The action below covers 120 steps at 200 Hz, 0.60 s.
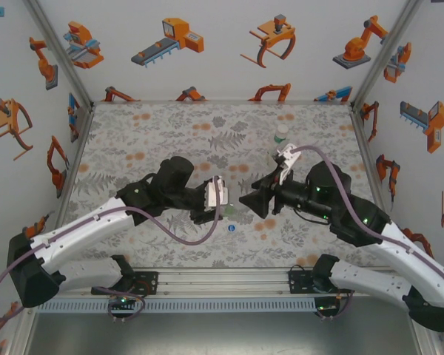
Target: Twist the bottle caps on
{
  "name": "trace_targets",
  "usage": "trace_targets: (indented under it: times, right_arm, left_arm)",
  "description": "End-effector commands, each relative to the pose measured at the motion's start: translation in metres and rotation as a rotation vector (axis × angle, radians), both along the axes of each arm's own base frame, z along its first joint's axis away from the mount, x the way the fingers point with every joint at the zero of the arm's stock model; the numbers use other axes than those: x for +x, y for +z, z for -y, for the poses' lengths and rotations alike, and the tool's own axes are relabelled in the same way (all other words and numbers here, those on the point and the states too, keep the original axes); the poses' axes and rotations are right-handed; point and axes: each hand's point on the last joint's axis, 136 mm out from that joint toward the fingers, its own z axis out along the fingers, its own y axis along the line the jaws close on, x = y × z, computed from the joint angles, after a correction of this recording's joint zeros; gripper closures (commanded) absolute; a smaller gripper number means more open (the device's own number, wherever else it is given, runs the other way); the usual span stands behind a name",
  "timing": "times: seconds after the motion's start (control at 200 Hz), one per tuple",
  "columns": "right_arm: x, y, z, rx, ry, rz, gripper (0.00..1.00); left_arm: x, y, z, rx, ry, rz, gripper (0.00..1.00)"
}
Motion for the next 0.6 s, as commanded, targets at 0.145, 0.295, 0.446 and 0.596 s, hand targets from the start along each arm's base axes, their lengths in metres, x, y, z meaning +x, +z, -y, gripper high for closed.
trace_targets:
  times: [0.145,0.295,0.446,0.596]
  right_arm:
    - [-0.06,-0.006,-0.007,-0.203,0.463,0.401,0.34]
    - [-0.071,-0.014,-0.012,-0.224,0.581,0.505,0.31]
    - [-0.07,-0.023,-0.019,-0.248,0.629,0.531,0.33]
    - [-0.067,-0.026,-0.024,-0.243,0.633,0.541,0.4]
  left_arm:
    - [-0.032,0.019,-0.005,-0.028,-0.116,-0.079,1.0]
    - [-0.037,0.019,-0.005,-0.027,-0.129,-0.103,1.0]
    - [-0.039,0.019,-0.005,-0.028,-0.136,-0.117,1.0]
    - [-0.039,0.017,-0.006,-0.024,-0.131,-0.126,1.0]
